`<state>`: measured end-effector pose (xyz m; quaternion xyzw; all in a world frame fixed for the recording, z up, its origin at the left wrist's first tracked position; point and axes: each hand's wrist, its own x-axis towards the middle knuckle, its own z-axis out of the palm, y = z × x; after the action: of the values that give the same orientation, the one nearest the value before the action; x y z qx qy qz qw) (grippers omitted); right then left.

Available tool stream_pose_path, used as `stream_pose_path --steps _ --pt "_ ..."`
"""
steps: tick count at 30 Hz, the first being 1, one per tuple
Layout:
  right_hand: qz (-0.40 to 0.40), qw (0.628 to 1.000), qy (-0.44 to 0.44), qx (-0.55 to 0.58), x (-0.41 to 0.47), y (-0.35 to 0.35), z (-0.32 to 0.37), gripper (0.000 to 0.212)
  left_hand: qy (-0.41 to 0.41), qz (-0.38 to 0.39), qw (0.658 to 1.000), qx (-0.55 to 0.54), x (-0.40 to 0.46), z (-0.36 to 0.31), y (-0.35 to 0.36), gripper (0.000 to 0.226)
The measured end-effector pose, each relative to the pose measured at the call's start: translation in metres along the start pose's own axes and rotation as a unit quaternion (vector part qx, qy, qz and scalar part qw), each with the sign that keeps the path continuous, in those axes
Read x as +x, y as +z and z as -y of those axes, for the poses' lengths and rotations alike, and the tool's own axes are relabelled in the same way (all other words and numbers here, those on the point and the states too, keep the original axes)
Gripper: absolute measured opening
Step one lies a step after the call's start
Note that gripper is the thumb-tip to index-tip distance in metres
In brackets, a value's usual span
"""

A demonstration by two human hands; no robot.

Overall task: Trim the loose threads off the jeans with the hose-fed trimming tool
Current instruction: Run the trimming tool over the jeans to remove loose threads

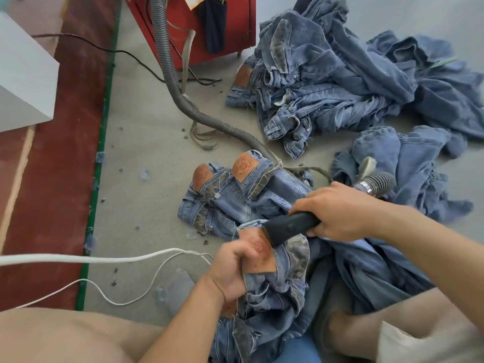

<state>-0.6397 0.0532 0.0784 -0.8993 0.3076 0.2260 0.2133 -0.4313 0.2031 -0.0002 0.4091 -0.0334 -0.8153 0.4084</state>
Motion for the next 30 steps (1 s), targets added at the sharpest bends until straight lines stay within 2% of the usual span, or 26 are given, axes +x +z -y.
stream_pose_path --steps 2,5,8,11,13,15,17,18,19,20,21,22,23,24,25,26,27,28,29,30 --pt "-0.044 0.997 0.012 0.061 0.0 -0.006 -0.005 0.037 0.023 -0.052 0.993 -0.1 0.002 -0.009 -0.007 0.054" --pt "-0.066 0.99 0.048 0.119 -0.006 -0.022 -0.022 0.038 0.024 -0.129 0.983 -0.132 0.006 -0.019 -0.015 0.045" --pt "-0.034 0.996 0.047 0.064 -0.01 -0.025 -0.023 0.036 0.029 -0.165 0.976 -0.143 0.012 -0.02 -0.012 0.037" --pt "-0.008 1.0 0.001 -0.026 -0.006 -0.005 0.008 0.037 0.028 -0.167 0.972 -0.165 0.017 -0.021 -0.008 0.042" --pt "-0.002 0.998 -0.042 -0.041 -0.004 0.009 0.031 0.038 0.012 -0.187 0.97 -0.156 0.02 -0.023 -0.013 0.046" --pt "-0.01 0.998 -0.059 0.005 -0.005 0.009 0.039 0.039 -0.014 -0.232 0.965 -0.12 0.022 -0.024 -0.02 0.039" --pt "-0.036 0.996 -0.033 0.08 -0.007 -0.003 0.028 0.039 -0.043 -0.289 0.956 -0.024 0.026 -0.027 -0.024 0.028" --pt "-0.058 0.993 -0.01 0.104 -0.007 -0.01 0.019 0.038 -0.043 -0.331 0.942 0.046 0.028 -0.028 -0.026 0.033" --pt "-0.081 0.99 0.017 0.112 -0.008 -0.017 0.009 0.037 -0.028 -0.378 0.915 0.136 0.029 -0.026 -0.029 0.048" --pt "-0.1 0.988 0.045 0.111 -0.01 -0.023 -0.001 0.037 0.005 -0.436 0.856 0.279 0.031 -0.023 -0.031 0.063" --pt "-0.112 0.985 0.072 0.108 -0.011 -0.026 -0.011 0.037 0.07 -0.483 0.744 0.456 0.033 -0.02 -0.031 0.066" --pt "-0.117 0.983 0.093 0.103 -0.013 -0.028 -0.019 0.039 0.165 -0.485 0.604 0.611 0.036 -0.015 -0.027 0.055" --pt "-0.117 0.982 0.108 0.097 -0.014 -0.027 -0.025 0.039 0.272 -0.442 0.492 0.699 0.038 -0.008 -0.017 0.035" --pt "-0.114 0.982 0.118 0.091 -0.015 -0.025 -0.03 0.04 0.32 -0.37 0.455 0.744 0.043 0.001 -0.002 0.016" --pt "-0.109 0.983 0.119 0.088 -0.015 -0.024 -0.031 0.039 0.3 -0.318 0.46 0.773 0.049 0.01 0.012 0.027" --pt "-0.104 0.984 0.114 0.088 -0.015 -0.023 -0.031 0.038 0.22 -0.295 0.47 0.803 0.056 0.018 0.024 0.05" --pt "-0.101 0.985 0.107 0.087 -0.015 -0.022 -0.03 0.038 0.127 -0.284 0.461 0.831 0.063 0.023 0.031 0.069" --pt "-0.098 0.986 0.102 0.084 -0.014 -0.02 -0.029 0.037 0.074 -0.278 0.429 0.857 0.069 0.026 0.032 0.077" --pt "-0.096 0.988 0.097 0.079 -0.014 -0.017 -0.027 0.037 0.045 -0.27 0.404 0.873 0.074 0.026 0.029 0.071" --pt "-0.095 0.989 0.092 0.072 -0.014 -0.015 -0.027 0.036 0.038 -0.265 0.39 0.881 0.079 0.025 0.022 0.053"
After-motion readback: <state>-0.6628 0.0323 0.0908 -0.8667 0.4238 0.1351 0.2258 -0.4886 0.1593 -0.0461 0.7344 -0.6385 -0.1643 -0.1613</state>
